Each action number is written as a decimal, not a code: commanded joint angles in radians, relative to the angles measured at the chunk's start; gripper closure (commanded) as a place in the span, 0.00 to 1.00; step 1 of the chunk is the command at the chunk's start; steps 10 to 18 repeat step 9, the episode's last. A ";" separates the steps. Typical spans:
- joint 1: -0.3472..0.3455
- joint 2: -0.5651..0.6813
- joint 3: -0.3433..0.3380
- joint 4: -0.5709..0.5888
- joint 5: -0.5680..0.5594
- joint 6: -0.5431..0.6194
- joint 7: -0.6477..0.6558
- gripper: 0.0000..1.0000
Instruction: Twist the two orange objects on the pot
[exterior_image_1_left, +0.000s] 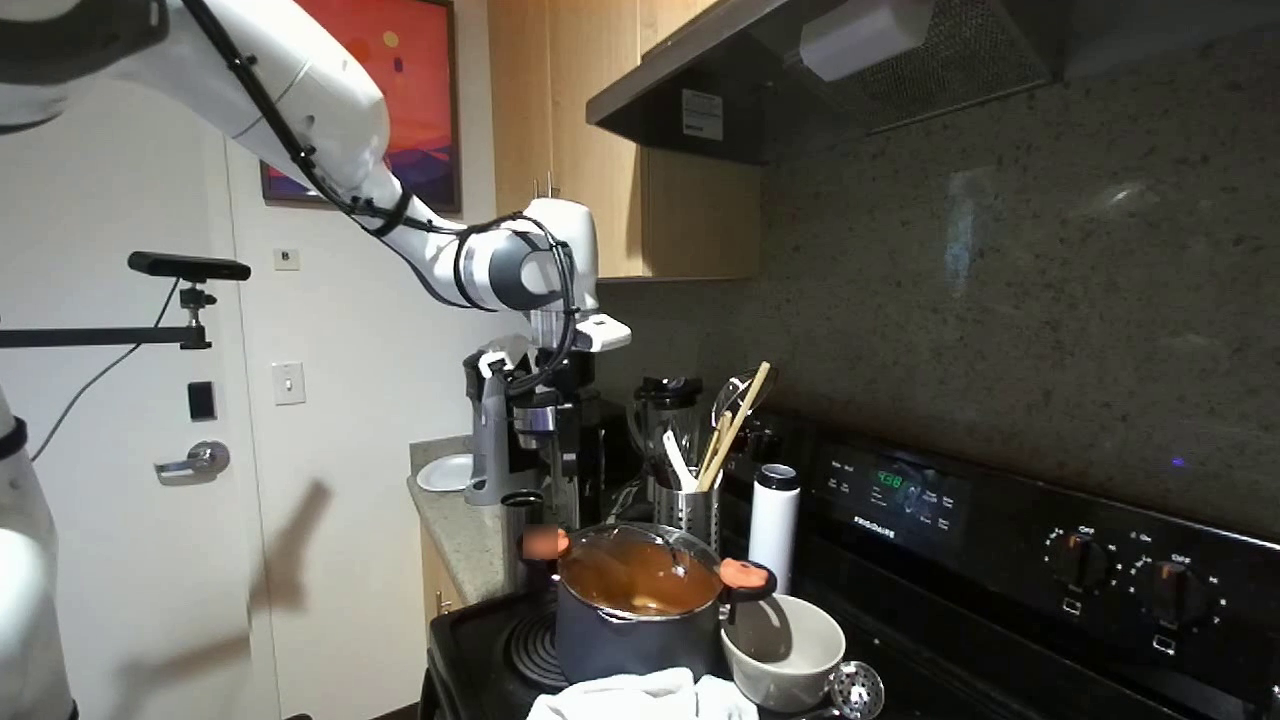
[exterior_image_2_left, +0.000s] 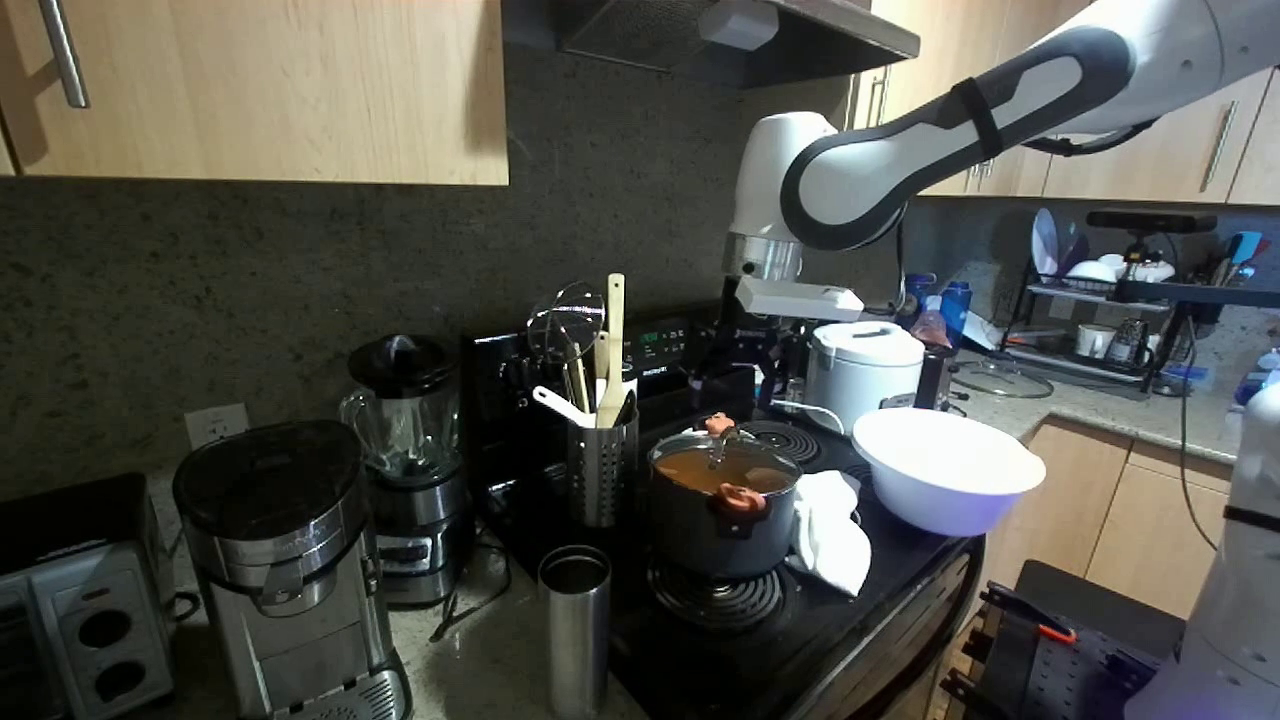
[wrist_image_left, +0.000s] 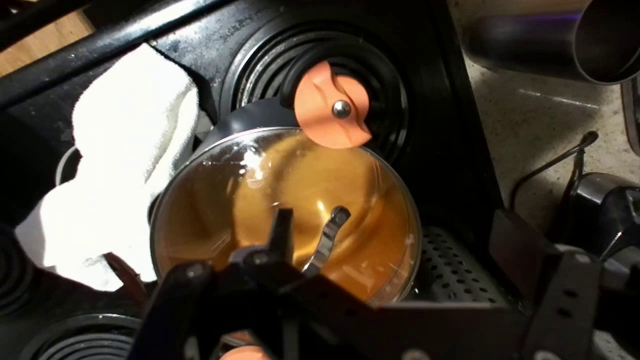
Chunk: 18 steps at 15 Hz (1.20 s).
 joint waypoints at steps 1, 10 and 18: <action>-0.012 -0.025 0.020 -0.022 -0.041 -0.016 0.107 0.00; -0.009 0.002 0.014 -0.005 -0.048 -0.004 0.114 0.00; -0.009 0.002 0.014 -0.005 -0.048 -0.004 0.114 0.00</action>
